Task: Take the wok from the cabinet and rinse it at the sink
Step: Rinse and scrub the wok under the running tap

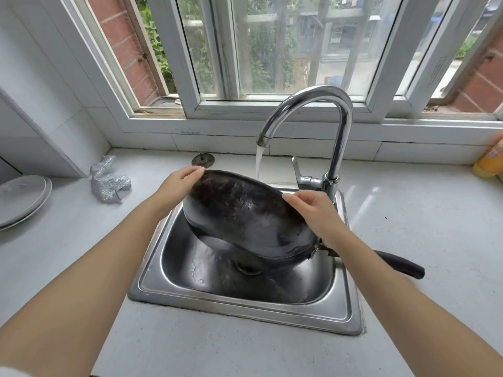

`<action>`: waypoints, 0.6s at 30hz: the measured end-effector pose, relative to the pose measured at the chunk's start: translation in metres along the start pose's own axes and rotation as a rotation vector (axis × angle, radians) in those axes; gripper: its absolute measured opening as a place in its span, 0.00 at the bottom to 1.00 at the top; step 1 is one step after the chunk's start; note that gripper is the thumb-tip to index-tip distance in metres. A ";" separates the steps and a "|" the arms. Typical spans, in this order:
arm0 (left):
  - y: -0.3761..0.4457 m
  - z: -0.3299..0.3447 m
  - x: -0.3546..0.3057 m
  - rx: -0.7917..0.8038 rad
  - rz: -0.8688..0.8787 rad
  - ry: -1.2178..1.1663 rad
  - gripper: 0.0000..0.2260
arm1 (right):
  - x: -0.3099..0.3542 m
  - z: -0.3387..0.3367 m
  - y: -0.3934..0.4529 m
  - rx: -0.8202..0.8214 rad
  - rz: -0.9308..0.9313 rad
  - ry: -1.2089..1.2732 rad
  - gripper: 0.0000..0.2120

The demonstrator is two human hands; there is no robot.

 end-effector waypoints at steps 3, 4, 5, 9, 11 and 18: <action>0.006 0.004 -0.007 0.039 0.029 -0.023 0.15 | 0.003 -0.010 0.012 -0.012 0.026 0.014 0.17; 0.009 0.004 -0.009 0.036 0.040 -0.025 0.15 | 0.003 -0.013 0.016 -0.015 0.034 0.016 0.18; 0.012 0.005 -0.010 0.029 0.045 -0.026 0.15 | 0.003 -0.015 0.020 -0.017 0.039 0.013 0.18; 0.026 0.007 -0.016 0.022 0.054 -0.025 0.15 | 0.002 -0.023 0.028 -0.015 0.055 0.001 0.17; 0.033 0.010 -0.019 0.032 0.056 -0.022 0.15 | -0.002 -0.028 0.030 -0.025 0.072 -0.005 0.15; 0.048 0.017 -0.025 0.034 0.058 0.018 0.15 | -0.007 -0.039 0.035 -0.062 0.077 -0.015 0.22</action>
Point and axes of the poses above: each hand's wrist, its own y-axis towards the middle knuckle, its own z-axis out of the palm, x = y × z, the point moved 7 cm from there along y, towards the middle knuckle, and after that the axes turned 8 degrees about x, right-handed, at the moved point
